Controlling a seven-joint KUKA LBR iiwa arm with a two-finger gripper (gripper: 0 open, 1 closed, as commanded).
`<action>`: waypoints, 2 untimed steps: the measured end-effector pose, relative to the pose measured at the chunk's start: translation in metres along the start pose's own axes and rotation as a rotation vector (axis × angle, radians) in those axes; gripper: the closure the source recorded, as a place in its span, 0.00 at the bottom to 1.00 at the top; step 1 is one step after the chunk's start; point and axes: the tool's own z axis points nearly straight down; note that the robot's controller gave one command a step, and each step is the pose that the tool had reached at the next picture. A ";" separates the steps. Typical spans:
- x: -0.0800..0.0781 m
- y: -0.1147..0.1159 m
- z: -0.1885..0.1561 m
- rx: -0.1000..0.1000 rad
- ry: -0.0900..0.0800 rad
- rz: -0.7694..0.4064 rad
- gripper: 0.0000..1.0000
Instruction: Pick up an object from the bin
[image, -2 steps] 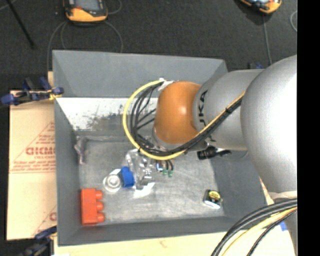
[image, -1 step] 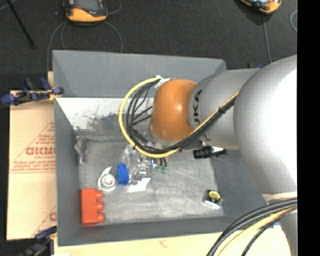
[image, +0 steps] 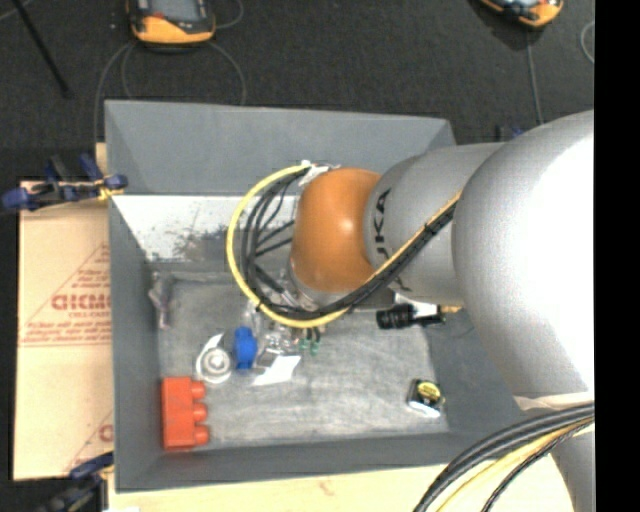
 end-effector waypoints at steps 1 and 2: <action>0.009 0.001 0.013 0.016 0.033 -0.048 0.00; 0.015 0.027 0.038 0.015 0.027 -0.285 0.00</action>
Offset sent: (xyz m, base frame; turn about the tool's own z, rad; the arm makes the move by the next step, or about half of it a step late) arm 0.0155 0.0547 -0.0316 -0.1972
